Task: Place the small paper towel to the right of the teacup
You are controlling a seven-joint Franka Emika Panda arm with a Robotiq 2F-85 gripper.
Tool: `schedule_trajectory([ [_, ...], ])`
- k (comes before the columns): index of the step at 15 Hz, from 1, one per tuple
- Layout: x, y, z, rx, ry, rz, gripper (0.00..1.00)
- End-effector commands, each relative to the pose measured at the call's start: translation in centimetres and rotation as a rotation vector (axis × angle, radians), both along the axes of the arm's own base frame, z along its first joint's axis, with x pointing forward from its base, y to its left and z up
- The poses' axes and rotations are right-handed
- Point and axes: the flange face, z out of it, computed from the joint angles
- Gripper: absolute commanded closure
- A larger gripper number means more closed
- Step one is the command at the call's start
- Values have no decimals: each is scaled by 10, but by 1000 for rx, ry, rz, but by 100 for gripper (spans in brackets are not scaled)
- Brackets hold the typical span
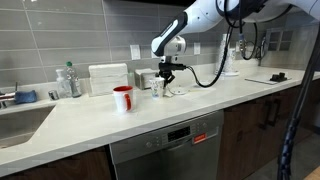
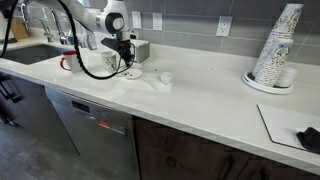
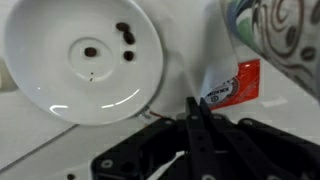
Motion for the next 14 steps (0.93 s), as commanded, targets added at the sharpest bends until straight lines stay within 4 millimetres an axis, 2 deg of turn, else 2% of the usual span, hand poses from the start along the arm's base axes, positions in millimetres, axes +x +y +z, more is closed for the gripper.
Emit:
schedule_trajectory([
  [1, -2, 2, 6, -9, 25, 4, 93],
  [7, -8, 4, 43, 21, 5, 14, 97],
  [14, -16, 4, 72, 35, 20, 10, 97],
])
